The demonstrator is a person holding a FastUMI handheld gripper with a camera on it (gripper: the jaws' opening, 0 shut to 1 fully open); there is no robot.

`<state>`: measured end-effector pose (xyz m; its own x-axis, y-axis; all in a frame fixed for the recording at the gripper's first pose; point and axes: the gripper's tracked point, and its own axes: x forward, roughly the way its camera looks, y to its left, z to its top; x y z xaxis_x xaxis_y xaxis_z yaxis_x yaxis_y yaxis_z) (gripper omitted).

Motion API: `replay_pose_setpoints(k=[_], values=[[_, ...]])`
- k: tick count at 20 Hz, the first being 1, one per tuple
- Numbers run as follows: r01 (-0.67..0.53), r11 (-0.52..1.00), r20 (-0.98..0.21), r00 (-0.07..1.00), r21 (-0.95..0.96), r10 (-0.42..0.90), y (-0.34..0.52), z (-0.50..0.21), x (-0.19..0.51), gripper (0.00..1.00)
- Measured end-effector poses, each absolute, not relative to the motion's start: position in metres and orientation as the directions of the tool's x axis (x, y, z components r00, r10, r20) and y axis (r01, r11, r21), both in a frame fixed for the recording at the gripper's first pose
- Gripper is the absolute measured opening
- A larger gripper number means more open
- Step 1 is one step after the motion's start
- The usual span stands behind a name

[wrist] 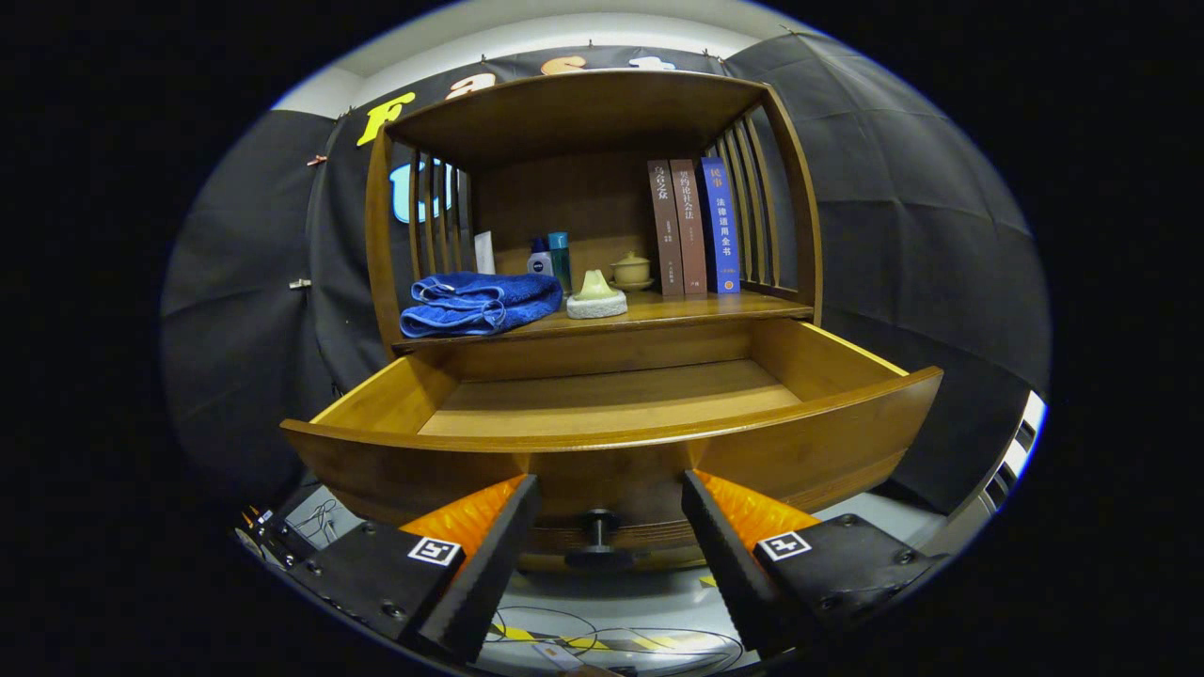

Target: Pull open the drawer, take out the items inside it, and place them on the countertop above the cabinet.

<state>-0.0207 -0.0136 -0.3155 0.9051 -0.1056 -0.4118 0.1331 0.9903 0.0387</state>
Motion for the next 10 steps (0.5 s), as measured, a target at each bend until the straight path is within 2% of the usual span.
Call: replay_pose_setpoints(k=[10], values=[[0.14,0.99,-0.437,0.892,0.033,-0.112,-0.02,-0.319,0.049,0.99]])
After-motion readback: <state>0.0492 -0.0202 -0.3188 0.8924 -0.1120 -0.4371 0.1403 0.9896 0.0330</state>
